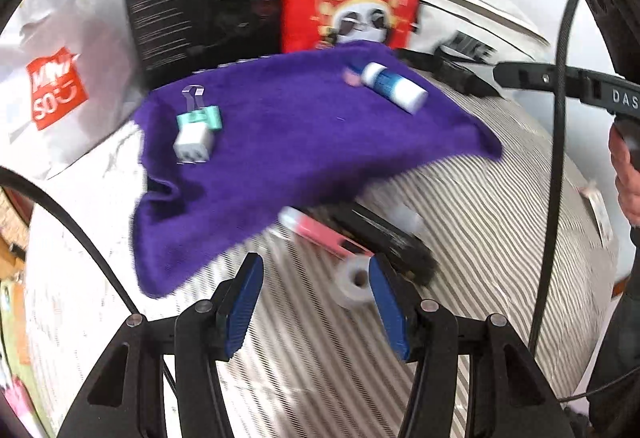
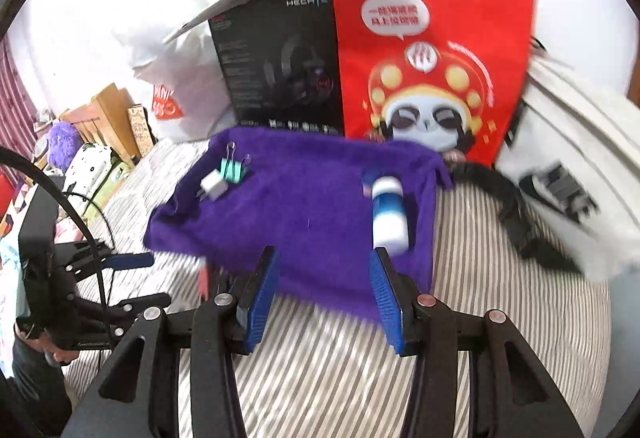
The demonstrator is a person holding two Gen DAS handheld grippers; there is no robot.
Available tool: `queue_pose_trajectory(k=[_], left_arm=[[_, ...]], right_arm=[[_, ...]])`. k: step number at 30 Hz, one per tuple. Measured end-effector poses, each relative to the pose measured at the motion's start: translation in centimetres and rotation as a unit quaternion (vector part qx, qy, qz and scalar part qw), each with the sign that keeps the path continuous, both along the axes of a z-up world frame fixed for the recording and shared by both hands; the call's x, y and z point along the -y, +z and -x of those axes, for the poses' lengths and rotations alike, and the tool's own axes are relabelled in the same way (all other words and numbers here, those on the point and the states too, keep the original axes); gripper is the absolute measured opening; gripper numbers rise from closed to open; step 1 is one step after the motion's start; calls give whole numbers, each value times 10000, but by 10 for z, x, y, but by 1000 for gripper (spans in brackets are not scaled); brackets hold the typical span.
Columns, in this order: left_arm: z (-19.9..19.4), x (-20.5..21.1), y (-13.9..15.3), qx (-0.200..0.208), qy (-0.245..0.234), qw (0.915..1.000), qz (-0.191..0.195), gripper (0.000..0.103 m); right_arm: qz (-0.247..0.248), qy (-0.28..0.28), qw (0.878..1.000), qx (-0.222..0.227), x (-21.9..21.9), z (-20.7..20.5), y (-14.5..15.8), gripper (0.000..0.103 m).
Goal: Organize rigid objects
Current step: 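Lift both open grippers away from the towel, then grasp the white tape roll on the bed with the left gripper, then grasp the small white USB item with the right gripper while the left holds the tape roll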
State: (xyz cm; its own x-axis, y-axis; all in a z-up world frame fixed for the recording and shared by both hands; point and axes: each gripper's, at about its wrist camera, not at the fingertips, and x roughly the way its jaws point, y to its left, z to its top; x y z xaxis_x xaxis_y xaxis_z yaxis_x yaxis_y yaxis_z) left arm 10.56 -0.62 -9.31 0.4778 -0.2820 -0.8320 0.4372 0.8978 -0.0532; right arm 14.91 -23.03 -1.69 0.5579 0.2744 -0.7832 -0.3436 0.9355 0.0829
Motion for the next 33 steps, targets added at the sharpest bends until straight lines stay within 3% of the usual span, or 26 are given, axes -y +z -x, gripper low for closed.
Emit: queue_pose_trajectory(k=[6, 8, 13, 23, 33], left_arm=[[1, 18, -18, -27, -295, 9994, -176, 51], [-2, 21, -25, 43, -284, 9990, -352, 36], [-4, 19, -33, -67, -353, 9992, -145, 28], [-3, 20, -33, 14, -373, 9991, -186, 27], [-2, -29, -26, -61, 266, 9981, -559, 27]], right_arm=[[-290, -549, 9978, -251, 27, 54, -23, 47], [-324, -709, 9964, -336, 34, 68, -30, 47], [-405, -917, 9935, -543, 43, 95, -49, 47], [-495, -777, 9935, -667, 27, 91, -67, 47], [-504, -250, 9975, -435, -27, 57, -78, 44]])
